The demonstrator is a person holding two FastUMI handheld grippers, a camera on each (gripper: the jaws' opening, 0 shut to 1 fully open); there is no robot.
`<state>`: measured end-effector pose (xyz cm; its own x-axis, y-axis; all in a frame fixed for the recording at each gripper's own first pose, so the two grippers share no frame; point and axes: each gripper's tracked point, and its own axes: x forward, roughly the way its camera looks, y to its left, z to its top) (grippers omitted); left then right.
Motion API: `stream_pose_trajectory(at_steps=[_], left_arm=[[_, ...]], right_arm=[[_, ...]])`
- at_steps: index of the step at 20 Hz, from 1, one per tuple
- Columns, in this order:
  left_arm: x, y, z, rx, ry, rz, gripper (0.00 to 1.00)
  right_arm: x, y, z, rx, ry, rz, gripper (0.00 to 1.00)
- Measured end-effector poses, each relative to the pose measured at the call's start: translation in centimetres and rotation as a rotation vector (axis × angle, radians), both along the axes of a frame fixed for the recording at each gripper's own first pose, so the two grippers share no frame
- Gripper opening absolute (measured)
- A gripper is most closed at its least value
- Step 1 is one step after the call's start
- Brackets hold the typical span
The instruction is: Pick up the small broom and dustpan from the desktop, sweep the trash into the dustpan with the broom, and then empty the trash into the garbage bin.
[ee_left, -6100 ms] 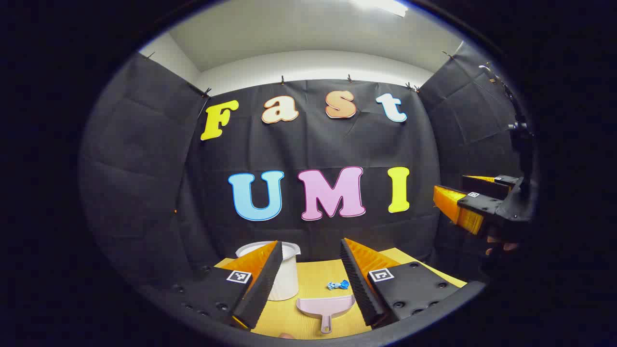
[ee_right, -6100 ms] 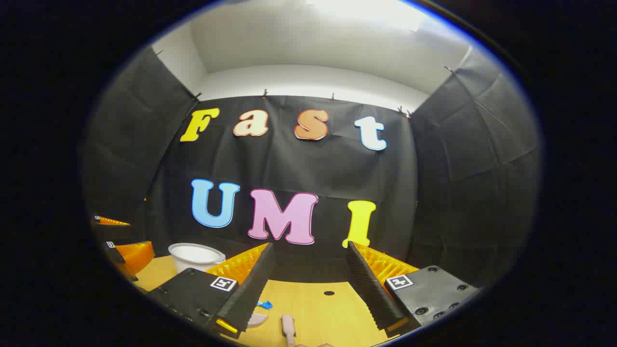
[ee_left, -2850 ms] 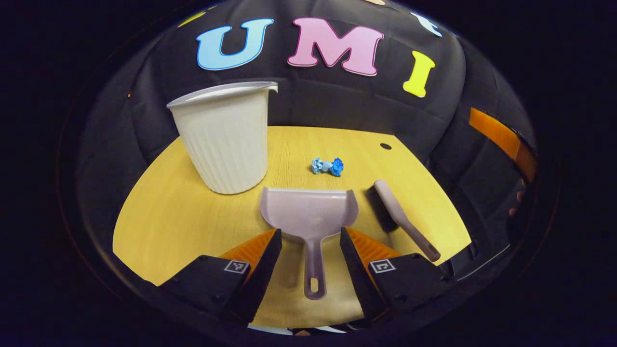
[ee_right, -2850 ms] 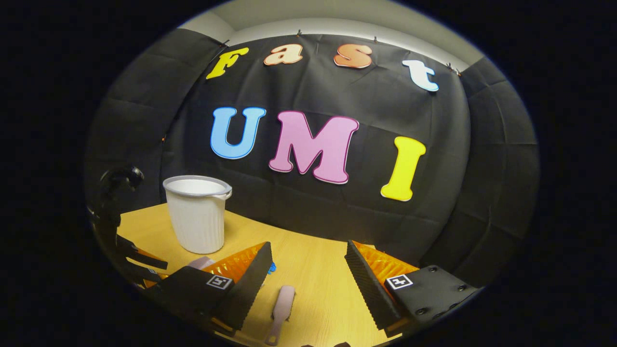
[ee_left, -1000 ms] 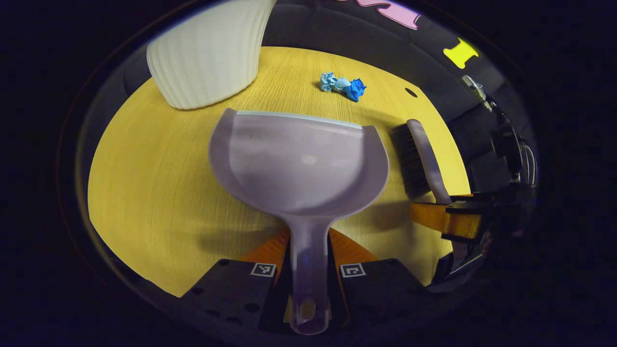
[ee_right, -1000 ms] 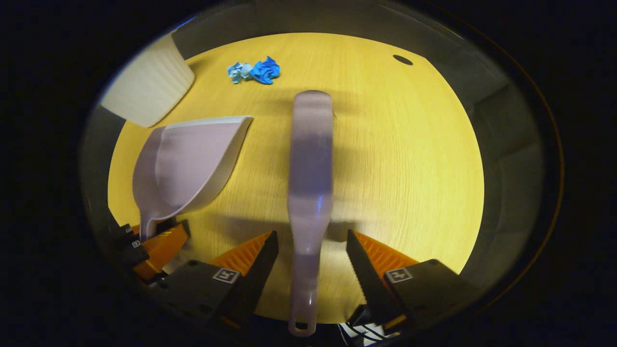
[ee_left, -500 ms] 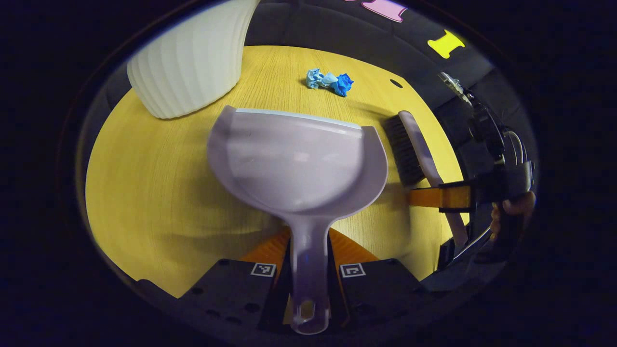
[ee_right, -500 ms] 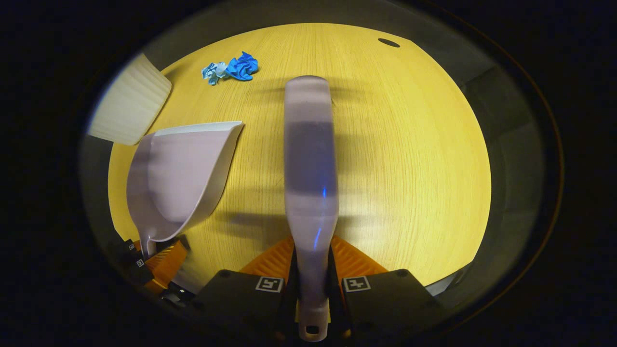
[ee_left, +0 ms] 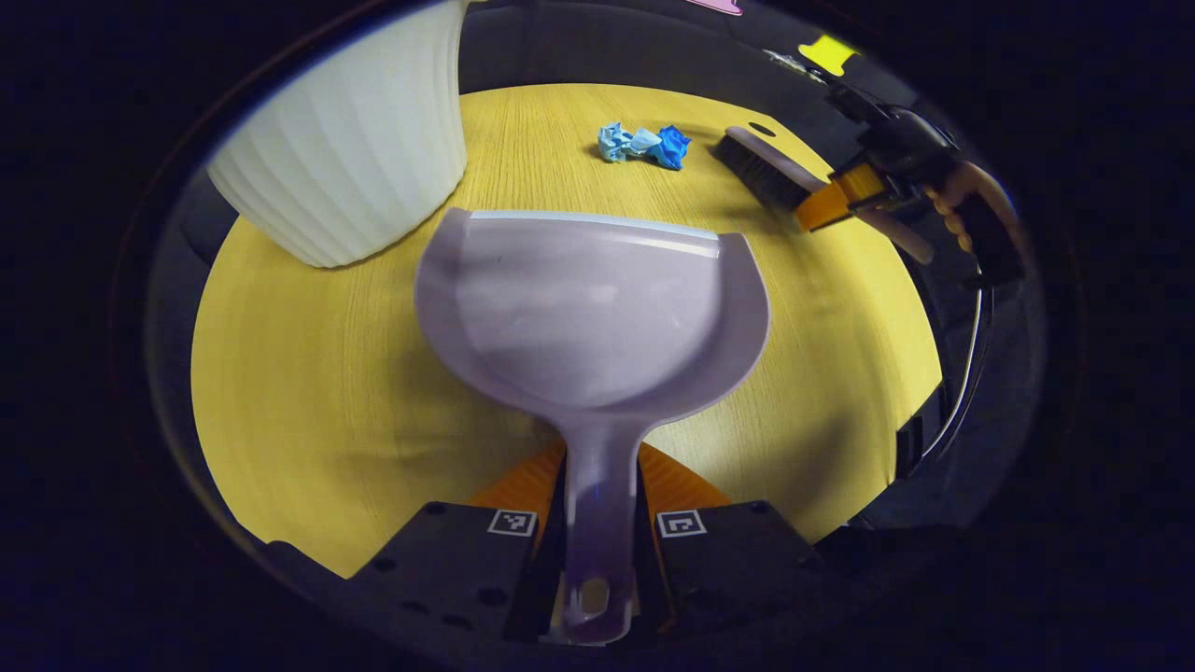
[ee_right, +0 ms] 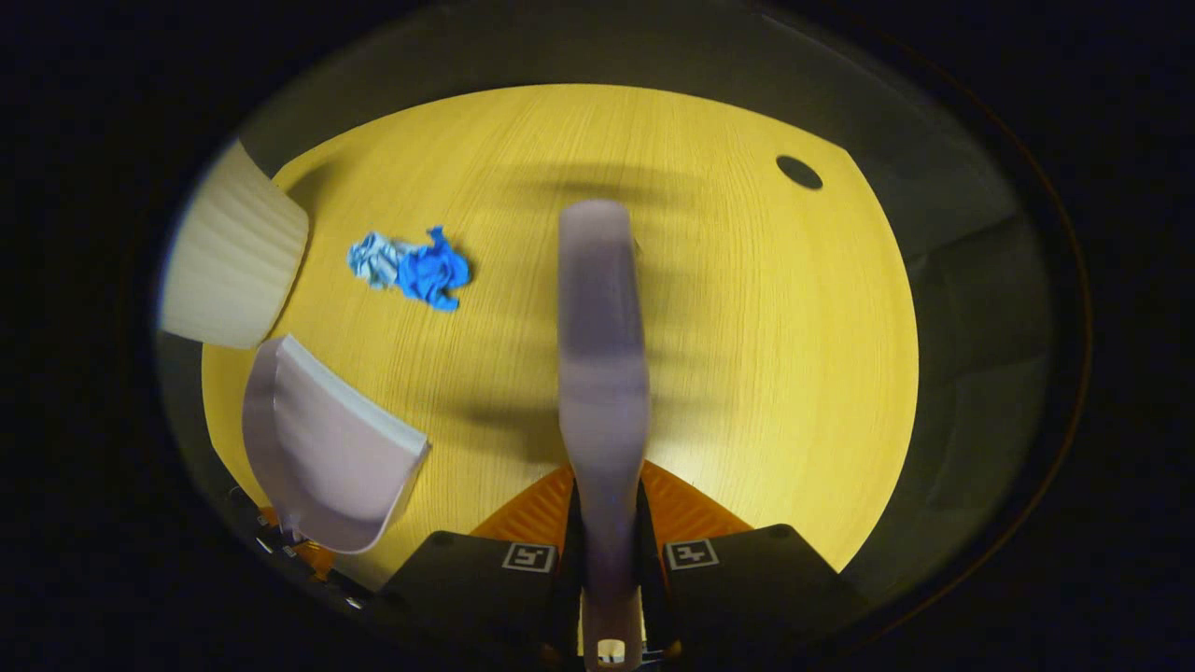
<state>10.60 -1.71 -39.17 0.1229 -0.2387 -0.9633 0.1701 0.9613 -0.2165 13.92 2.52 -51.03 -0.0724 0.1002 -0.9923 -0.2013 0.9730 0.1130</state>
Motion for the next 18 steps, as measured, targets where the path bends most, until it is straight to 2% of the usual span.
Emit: stream_pose_trajectory(at_steps=[4, 7, 9, 13, 14, 16, 18], left_arm=[[0.1, 0.0, -0.1, 0.004, 0.032, -0.017, 0.32], [0.0, 0.0, -0.2, -0.001, 0.053, -0.021, 0.3], [-0.1, 0.1, -0.2, 0.003, 0.061, -0.026, 0.3], [0.1, 0.0, -0.2, 0.002, 0.069, -0.019, 0.31], [0.0, -0.1, -0.2, 0.002, 0.07, -0.018, 0.3], [0.0, 0.0, -0.2, 0.001, 0.068, -0.021, 0.3], [0.0, 0.1, -0.1, 0.004, 0.066, -0.029, 0.3]], right_arm=[[6.2, 2.5, -2.0, 0.009, -0.05, 0.166, 0.28], [7.7, 4.5, -3.1, -0.007, -0.018, 0.374, 0.28], [7.6, 5.4, -3.1, -0.002, -0.031, 0.515, 0.28], [6.2, 9.9, -2.1, 0.105, 0.015, 0.59, 0.28], [5.4, 10.6, -1.9, 0.126, 0.027, 0.631, 0.28], [2.9, 10.6, -1.4, 0.14, 0.06, 0.777, 0.28], [2.2, 11.1, -0.8, 0.177, 0.067, 0.901, 0.28]])
